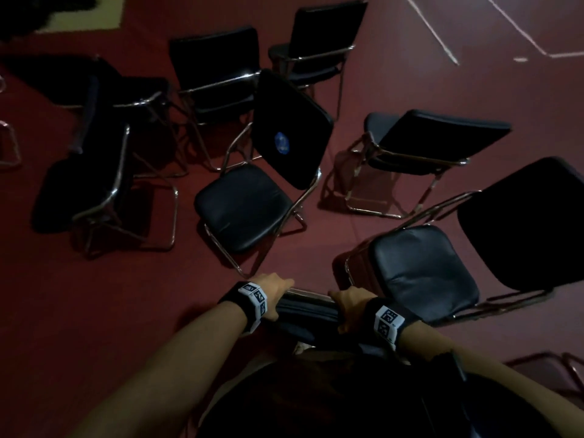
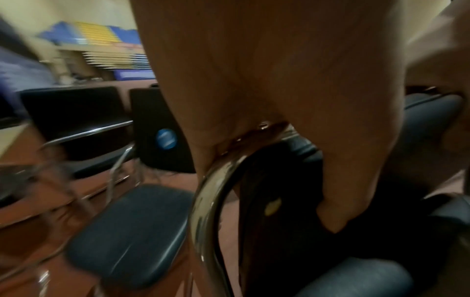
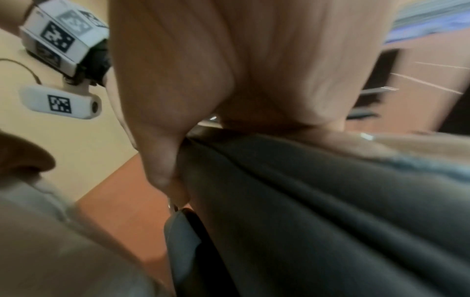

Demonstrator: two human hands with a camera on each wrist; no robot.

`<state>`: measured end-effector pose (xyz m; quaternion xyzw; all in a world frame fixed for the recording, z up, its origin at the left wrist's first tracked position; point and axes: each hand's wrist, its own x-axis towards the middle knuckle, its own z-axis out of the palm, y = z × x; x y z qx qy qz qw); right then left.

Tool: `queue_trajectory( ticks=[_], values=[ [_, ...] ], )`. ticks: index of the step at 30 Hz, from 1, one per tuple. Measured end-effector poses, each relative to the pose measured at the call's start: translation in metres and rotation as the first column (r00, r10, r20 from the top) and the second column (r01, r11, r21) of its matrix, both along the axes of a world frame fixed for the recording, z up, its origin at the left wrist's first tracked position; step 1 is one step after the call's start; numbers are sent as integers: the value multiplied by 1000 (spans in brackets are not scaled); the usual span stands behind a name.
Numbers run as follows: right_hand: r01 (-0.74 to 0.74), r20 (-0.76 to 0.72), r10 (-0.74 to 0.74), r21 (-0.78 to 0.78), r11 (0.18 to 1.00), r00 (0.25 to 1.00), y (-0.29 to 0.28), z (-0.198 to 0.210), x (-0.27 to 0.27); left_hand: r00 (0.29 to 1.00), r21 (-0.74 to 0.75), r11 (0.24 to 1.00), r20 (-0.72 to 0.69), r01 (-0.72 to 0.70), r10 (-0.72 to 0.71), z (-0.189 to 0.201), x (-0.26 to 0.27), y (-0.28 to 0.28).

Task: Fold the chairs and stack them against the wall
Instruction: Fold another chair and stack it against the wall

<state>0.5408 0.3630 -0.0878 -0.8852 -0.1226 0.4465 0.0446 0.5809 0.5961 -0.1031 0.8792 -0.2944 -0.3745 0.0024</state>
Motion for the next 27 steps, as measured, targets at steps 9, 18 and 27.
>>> queue_trajectory(
  ticks=[9,18,27],
  values=[
    [-367,54,369,-43,929,928,121,10,-43,954,-31,955,41,-296,297,5,-126,124],
    [-641,80,640,-13,767,764,303,24,-95,795,28,796,59,-605,603,24,-248,274],
    [-915,99,910,13,403,402,487,9,-100,361,-39,362,22,-931,932,22,-337,386]
  ],
)
